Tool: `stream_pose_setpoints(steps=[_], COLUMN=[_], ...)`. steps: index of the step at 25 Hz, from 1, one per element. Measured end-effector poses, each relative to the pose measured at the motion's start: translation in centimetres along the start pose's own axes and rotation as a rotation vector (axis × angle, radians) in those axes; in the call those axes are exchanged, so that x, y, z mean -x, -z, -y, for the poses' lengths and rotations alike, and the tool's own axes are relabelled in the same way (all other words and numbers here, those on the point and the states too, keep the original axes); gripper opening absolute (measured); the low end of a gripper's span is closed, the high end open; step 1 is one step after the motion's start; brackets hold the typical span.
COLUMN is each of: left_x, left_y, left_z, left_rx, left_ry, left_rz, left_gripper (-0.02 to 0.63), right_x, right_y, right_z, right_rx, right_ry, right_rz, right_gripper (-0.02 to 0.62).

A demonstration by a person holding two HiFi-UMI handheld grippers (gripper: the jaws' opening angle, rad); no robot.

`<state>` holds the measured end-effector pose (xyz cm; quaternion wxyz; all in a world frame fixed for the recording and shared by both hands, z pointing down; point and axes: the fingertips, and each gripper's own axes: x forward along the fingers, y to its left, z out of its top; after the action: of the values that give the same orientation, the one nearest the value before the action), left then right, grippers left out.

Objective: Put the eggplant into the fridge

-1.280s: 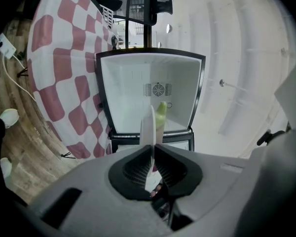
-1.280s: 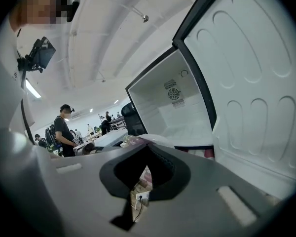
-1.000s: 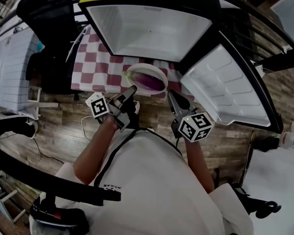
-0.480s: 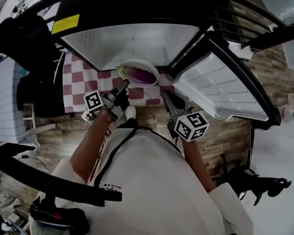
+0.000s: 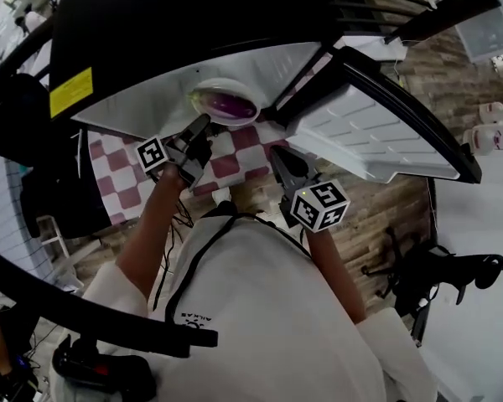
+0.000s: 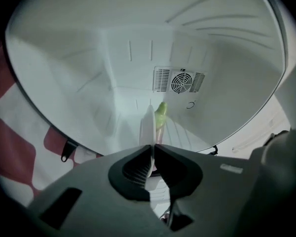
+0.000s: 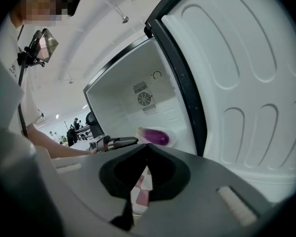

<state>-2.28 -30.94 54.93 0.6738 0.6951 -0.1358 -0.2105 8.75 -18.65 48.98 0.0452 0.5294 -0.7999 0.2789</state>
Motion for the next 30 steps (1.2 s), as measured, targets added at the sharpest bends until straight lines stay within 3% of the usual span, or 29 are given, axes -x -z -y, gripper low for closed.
stream_pose_setpoints(steps=[10, 23, 30], left_x=[-2.8, -3.8, -5.1], left_y=[-2.3, -1.8, -2.0], left_z=[-1.1, -1.9, -3.4], left_rx=[0.012, 0.031, 0.031], left_ry=[0.02, 0.035, 0.004], left_rz=[-0.058, -0.022, -0.017], left_gripper=[0.031, 0.031, 0.031], right_x=[-4.1, -5.7, -5.8], right_y=[-0.6, -0.7, -1.0], right_z=[-0.8, -0.2, 0.8], right_rx=[-0.009, -0.002, 0.01], right_ry=[0.023, 0.008, -0.007], right_rz=[0.014, -0.035, -0.063], right_gripper=[0.006, 0.006, 0.006])
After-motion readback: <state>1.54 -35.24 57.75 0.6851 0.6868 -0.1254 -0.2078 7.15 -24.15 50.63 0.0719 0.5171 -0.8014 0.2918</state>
